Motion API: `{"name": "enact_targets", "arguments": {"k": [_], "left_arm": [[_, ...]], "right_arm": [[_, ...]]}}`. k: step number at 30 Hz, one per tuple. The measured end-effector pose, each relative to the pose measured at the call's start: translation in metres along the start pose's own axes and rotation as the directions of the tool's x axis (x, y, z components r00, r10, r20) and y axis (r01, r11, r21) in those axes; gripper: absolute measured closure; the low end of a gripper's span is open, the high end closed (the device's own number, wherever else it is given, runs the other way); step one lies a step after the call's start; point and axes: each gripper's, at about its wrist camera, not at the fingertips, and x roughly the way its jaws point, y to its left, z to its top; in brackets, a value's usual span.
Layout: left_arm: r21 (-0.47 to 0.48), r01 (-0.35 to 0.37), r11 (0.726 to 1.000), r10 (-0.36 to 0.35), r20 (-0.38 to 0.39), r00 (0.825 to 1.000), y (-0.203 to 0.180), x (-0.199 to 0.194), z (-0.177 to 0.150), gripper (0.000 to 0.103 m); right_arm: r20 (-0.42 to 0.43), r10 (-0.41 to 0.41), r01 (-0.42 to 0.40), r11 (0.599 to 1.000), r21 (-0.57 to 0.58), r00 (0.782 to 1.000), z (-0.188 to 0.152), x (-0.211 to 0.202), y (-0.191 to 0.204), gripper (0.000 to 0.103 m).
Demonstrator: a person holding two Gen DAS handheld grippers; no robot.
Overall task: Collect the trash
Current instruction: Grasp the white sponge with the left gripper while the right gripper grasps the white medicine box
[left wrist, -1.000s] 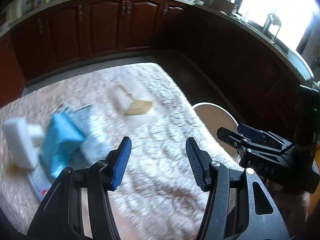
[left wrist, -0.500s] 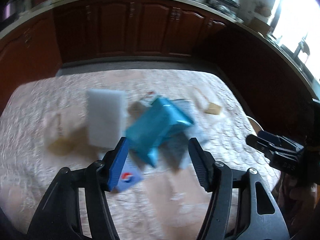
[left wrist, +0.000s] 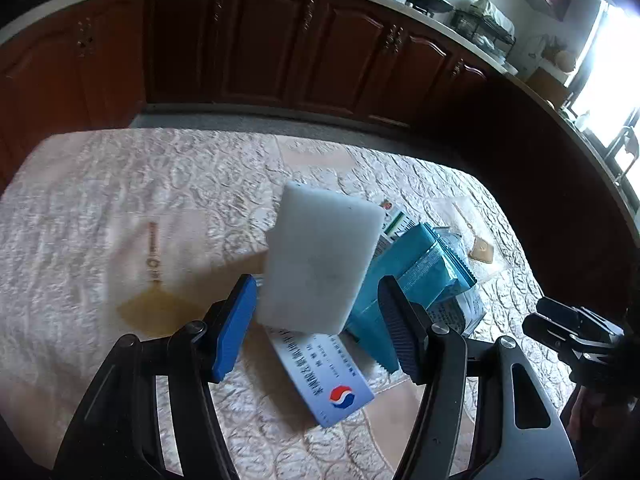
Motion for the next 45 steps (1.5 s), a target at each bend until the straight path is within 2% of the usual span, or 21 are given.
{"name": "enact_targets", "arguments": {"k": [9, 14, 17, 18, 19, 22, 23, 25, 27, 28, 35, 38, 40, 45], "left_arm": [[0.040, -0.023, 0.999, 0.023, -0.006, 1.000, -0.003, 0.027, 0.015, 0.041], [0.058, -0.006, 0.998, 0.005, 0.024, 1.000, 0.001, 0.025, 0.020, 0.041], [0.065, -0.042, 0.997, 0.042, 0.007, 0.999, 0.004, 0.039, 0.027, 0.039], [0.070, -0.050, 0.996, 0.049, 0.007, 0.999, 0.004, 0.042, 0.029, 0.031], [0.078, -0.054, 0.995, 0.054, 0.000, 0.999, 0.003, 0.047, 0.030, 0.030], [0.095, -0.052, 0.994, 0.059, -0.071, 0.996, 0.005, 0.067, 0.035, 0.030], [0.091, -0.056, 0.994, 0.063, -0.077, 0.995, 0.007, 0.070, 0.035, 0.032], [0.055, -0.026, 0.998, 0.030, -0.075, 0.997, 0.014, 0.070, 0.034, 0.041], [0.021, -0.012, 1.000, 0.013, -0.076, 0.997, 0.022, 0.067, 0.034, 0.057], [0.014, -0.013, 1.000, 0.014, -0.072, 0.997, 0.026, 0.064, 0.033, 0.060], [-0.028, 0.031, 0.999, -0.033, -0.051, 0.998, 0.045, 0.033, 0.030, 0.066], [-0.012, 0.028, 1.000, -0.029, -0.051, 0.998, 0.047, 0.016, 0.026, 0.066], [-0.007, 0.004, 1.000, -0.005, -0.069, 0.998, 0.054, 0.008, 0.019, 0.066], [-0.049, -0.040, 0.998, 0.034, -0.104, 0.994, 0.079, -0.008, 0.002, 0.066]], "right_arm": [[-0.020, 0.012, -0.012, 1.000, -0.009, 1.000, 0.010, 0.014, 0.004, 0.031], [-0.035, 0.011, -0.012, 1.000, -0.007, 0.999, 0.011, 0.022, 0.003, 0.031], [-0.044, 0.014, -0.013, 1.000, 0.004, 0.999, 0.012, 0.026, 0.000, 0.031], [-0.047, 0.016, -0.015, 1.000, 0.009, 0.999, 0.012, 0.028, 0.000, 0.031], [-0.048, 0.017, -0.016, 1.000, 0.010, 0.999, 0.012, 0.028, -0.001, 0.031], [-0.047, 0.010, -0.010, 1.000, 0.006, 0.999, 0.013, 0.027, -0.002, 0.031], [-0.046, 0.009, -0.008, 1.000, 0.007, 0.999, 0.013, 0.026, -0.003, 0.031], [-0.045, 0.010, -0.009, 1.000, 0.015, 0.999, 0.014, 0.025, -0.005, 0.031], [-0.044, 0.008, -0.007, 1.000, 0.016, 0.999, 0.014, 0.025, -0.006, 0.031], [-0.045, 0.007, -0.006, 1.000, 0.015, 0.999, 0.014, 0.024, -0.005, 0.031], [-0.045, 0.031, -0.031, 1.000, 0.004, 0.998, 0.017, 0.029, 0.003, 0.031], [-0.052, 0.058, -0.058, 0.998, -0.011, 0.997, 0.018, 0.029, 0.011, 0.031], [-0.077, 0.110, -0.112, 0.993, -0.022, 0.991, 0.017, 0.030, 0.020, 0.031], [-0.165, 0.271, -0.285, 0.956, -0.069, 0.948, 0.012, 0.042, 0.071, 0.031]]}}
